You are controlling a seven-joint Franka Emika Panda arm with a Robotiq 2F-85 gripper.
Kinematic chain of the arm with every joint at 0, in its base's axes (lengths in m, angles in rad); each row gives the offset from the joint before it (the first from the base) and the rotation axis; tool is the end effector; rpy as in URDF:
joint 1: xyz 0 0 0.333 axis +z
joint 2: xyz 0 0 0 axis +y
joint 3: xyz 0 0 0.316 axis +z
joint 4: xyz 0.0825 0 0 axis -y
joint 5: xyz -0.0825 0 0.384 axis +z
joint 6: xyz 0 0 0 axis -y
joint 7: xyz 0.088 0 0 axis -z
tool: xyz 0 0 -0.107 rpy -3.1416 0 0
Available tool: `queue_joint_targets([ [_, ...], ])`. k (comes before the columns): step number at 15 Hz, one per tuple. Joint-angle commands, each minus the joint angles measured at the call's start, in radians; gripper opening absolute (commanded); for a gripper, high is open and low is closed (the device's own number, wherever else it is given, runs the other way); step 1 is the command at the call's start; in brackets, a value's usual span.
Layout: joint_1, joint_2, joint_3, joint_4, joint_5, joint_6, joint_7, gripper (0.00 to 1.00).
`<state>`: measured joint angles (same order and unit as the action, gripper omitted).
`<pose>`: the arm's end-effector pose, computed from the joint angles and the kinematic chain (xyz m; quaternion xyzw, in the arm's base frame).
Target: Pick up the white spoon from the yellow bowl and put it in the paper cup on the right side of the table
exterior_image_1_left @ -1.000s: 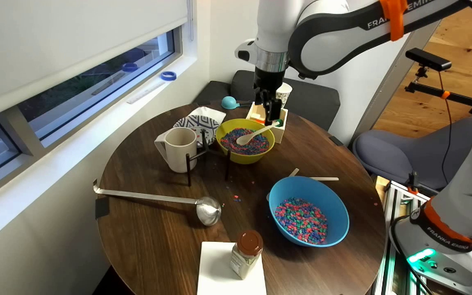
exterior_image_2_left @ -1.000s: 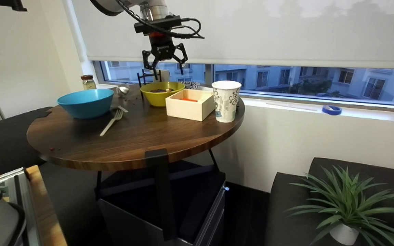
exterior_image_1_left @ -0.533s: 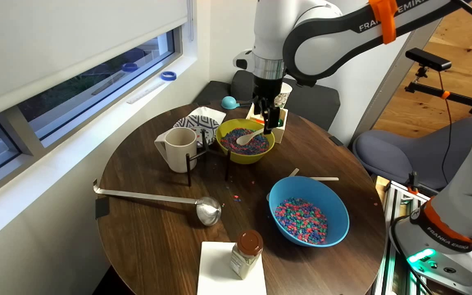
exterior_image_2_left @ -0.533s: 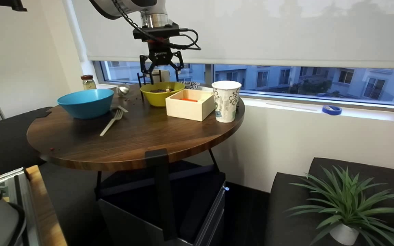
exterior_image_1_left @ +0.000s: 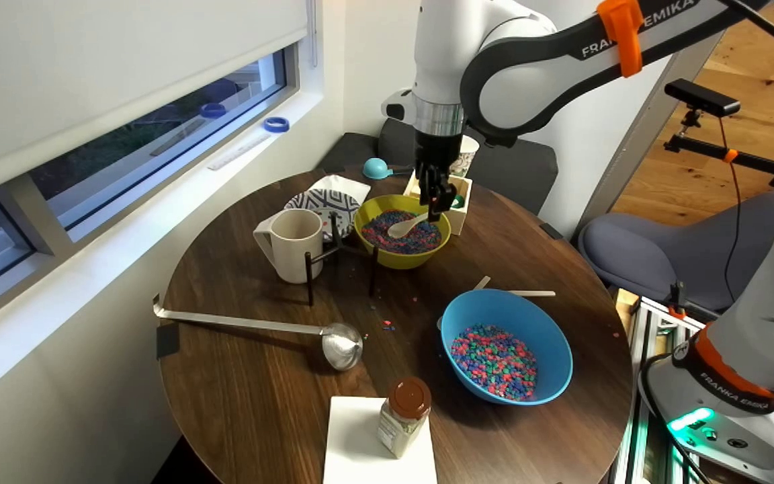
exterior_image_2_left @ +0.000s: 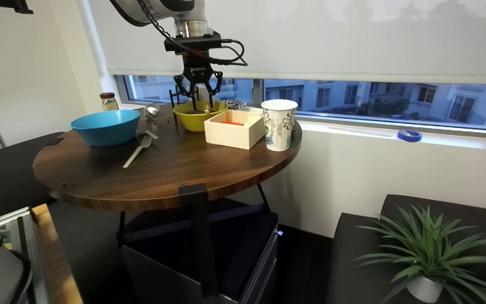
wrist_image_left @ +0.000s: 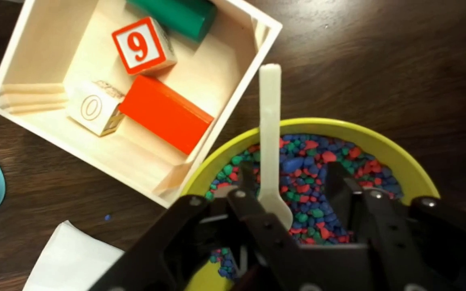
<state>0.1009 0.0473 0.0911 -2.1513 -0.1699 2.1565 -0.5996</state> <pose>0.5318 0.0961 0.3759 0.9006 0.4288 -0.0340 0.0620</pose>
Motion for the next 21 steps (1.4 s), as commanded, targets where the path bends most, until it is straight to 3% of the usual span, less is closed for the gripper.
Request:
queue_joint_targets([
  [1, -0.009, 0.024, 0.003, -0.003, 0.020, -0.002, -0.017, 0.58],
  [4, -0.012, 0.044, 0.005, -0.001, 0.022, -0.003, -0.020, 0.54],
  [6, -0.013, 0.052, 0.006, 0.001, 0.018, -0.008, -0.018, 0.29],
  [7, -0.013, 0.053, 0.007, 0.001, 0.017, -0.011, -0.016, 0.29],
  [10, -0.009, 0.043, 0.010, 0.002, 0.009, -0.026, -0.003, 0.04],
  [11, -0.007, 0.036, 0.012, 0.002, 0.009, -0.032, 0.000, 0.00],
  [15, 0.003, 0.005, 0.024, 0.005, 0.004, -0.066, 0.023, 0.03],
  [21, 0.026, -0.055, 0.039, 0.044, -0.046, -0.284, 0.132, 0.03],
])
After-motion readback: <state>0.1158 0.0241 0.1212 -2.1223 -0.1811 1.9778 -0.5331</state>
